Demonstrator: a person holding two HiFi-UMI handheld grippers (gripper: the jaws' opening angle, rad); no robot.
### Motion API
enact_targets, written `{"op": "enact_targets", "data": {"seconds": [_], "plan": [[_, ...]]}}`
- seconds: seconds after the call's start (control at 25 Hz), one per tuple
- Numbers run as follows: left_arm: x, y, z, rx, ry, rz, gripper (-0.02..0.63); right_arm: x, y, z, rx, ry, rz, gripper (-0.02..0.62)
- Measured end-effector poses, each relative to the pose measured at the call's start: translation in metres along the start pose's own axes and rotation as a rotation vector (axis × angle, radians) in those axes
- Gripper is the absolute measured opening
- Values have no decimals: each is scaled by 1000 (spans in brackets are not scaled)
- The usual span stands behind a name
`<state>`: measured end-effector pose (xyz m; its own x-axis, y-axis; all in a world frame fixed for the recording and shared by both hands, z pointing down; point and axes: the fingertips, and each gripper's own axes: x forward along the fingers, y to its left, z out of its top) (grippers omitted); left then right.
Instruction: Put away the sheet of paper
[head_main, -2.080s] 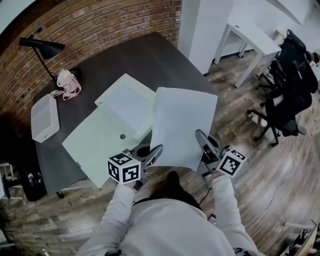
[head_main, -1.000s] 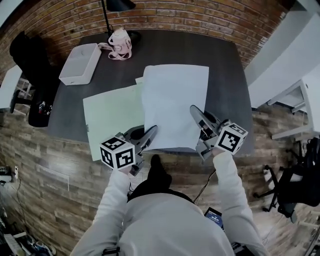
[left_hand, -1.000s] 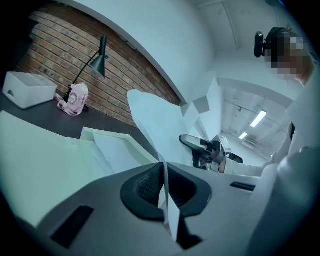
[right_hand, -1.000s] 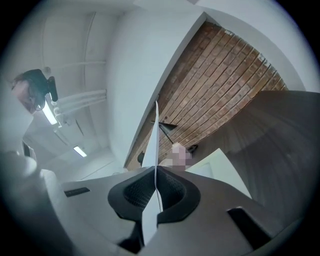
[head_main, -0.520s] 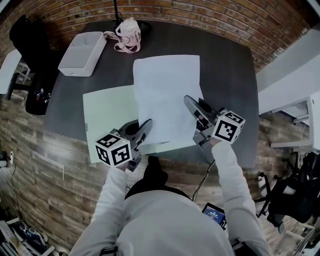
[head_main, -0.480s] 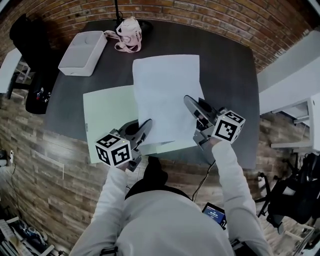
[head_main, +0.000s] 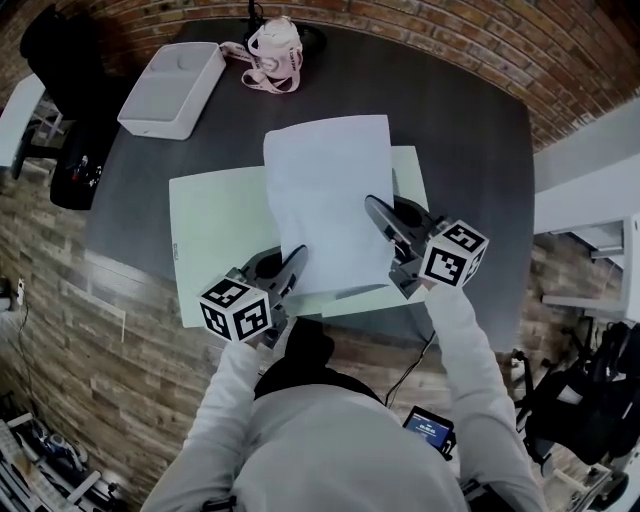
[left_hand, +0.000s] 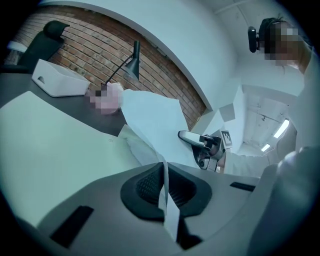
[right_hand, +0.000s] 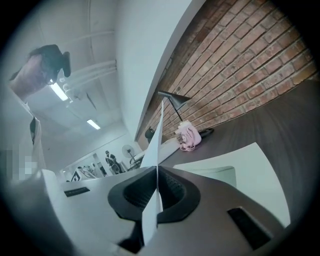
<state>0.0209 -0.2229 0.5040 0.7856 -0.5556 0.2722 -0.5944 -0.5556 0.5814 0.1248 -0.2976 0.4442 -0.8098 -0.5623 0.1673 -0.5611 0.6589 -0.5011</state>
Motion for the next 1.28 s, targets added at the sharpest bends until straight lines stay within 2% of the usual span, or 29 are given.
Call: {"op": "enact_targets", "data": {"seconds": [0.28, 0.48, 0.84, 1.0, 1.12, 1.28], "plan": [[-2, 9, -8, 12, 9, 31, 17, 11, 2, -7, -43, 40, 22, 28], [-5, 4, -23, 22, 45, 27, 17, 10, -1, -25, -160, 129, -73, 29], [-5, 0, -41, 31, 98, 31, 17, 8, -2, -40, -217, 196, -163, 38], [-6, -1, -47, 42, 131, 27, 17, 3, -5, -34, -191, 158, -205, 81], [-9, -3, -51, 35, 146, 18, 17, -2, -5, -24, -163, 104, -227, 84], [-8, -5, -56, 24, 160, 10, 17, -13, -13, -6, -195, 53, -308, 84]]}}
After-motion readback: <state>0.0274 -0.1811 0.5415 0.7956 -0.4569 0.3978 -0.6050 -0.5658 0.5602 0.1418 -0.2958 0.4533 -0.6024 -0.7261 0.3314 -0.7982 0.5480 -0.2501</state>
